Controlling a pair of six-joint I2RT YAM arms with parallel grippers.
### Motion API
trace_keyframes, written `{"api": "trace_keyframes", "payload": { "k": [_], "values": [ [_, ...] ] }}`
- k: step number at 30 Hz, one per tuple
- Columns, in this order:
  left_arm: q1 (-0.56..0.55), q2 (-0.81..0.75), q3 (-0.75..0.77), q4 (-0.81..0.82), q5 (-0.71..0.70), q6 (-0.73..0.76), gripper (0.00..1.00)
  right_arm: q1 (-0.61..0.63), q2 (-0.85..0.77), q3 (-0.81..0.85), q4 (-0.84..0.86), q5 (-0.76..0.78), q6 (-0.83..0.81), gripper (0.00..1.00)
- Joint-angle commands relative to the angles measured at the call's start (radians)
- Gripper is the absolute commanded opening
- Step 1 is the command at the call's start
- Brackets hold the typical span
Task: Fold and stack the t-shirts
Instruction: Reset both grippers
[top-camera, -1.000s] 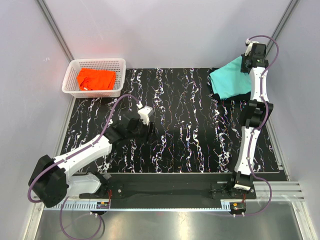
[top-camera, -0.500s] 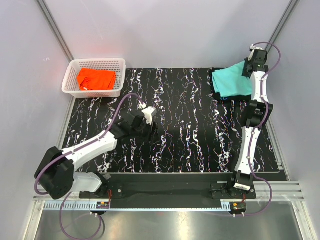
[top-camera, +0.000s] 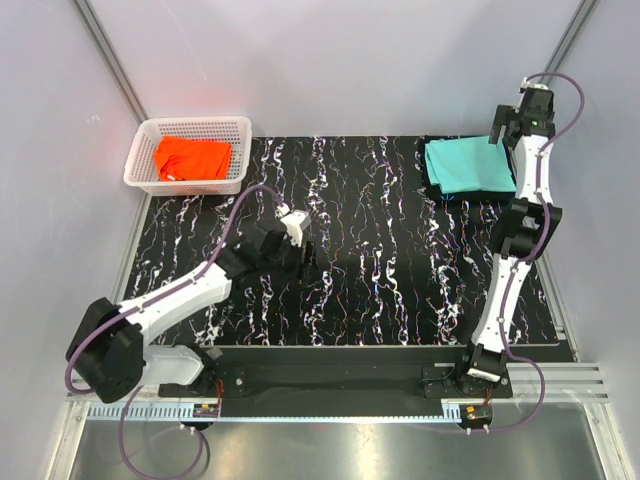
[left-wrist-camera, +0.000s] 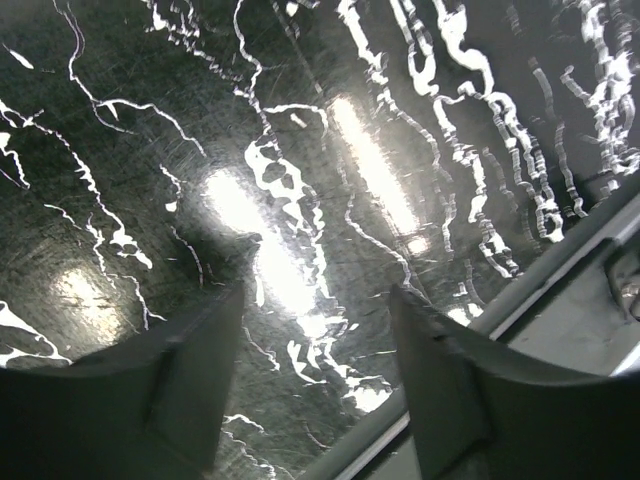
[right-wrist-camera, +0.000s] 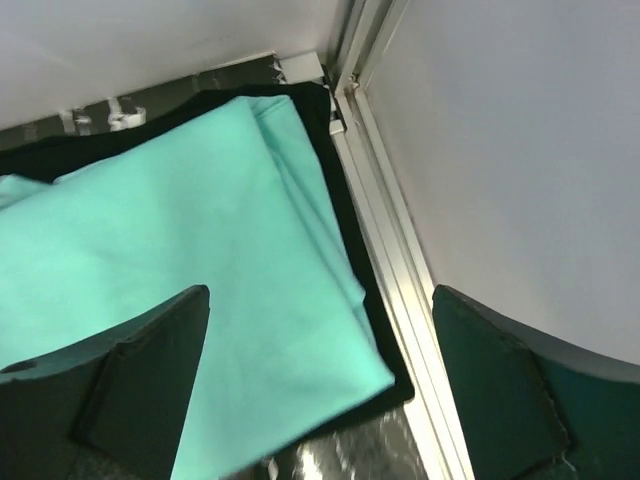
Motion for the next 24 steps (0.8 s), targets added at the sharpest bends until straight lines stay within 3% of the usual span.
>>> {"api": "trace_keyframes", "payload": {
  "k": [1, 8, 13, 15, 19, 24],
  "values": [
    [0.003, -0.064, 0.002, 0.026, 0.023, -0.06, 0.68, 0.057, -0.281, -0.143, -0.025, -0.012, 0.035, 1.0],
    [0.0, -0.234, -0.133, 0.084, -0.005, -0.264, 0.81, 0.222, -0.57, -0.513, -0.077, -0.211, 0.107, 1.0],
    [-0.003, -0.464, -0.294, 0.1, -0.034, -0.375, 0.89, 0.333, -0.798, -0.858, 0.014, -0.548, 0.236, 1.0],
    [-0.003, -0.571, -0.367, 0.107, -0.049, -0.441, 0.91, 0.369, -0.875, -0.975, 0.061, -0.558, 0.356, 1.0],
    [-0.005, -0.763, -0.478, 0.117, -0.098, -0.536, 0.99, 0.419, -1.096, -1.37, 0.214, -0.62, 0.564, 1.0],
    [-0.003, -0.977, -0.591, 0.126, -0.192, -0.64, 0.99, 0.42, -1.275, -1.784, 0.332, -0.656, 0.769, 1.0]
  ]
}}
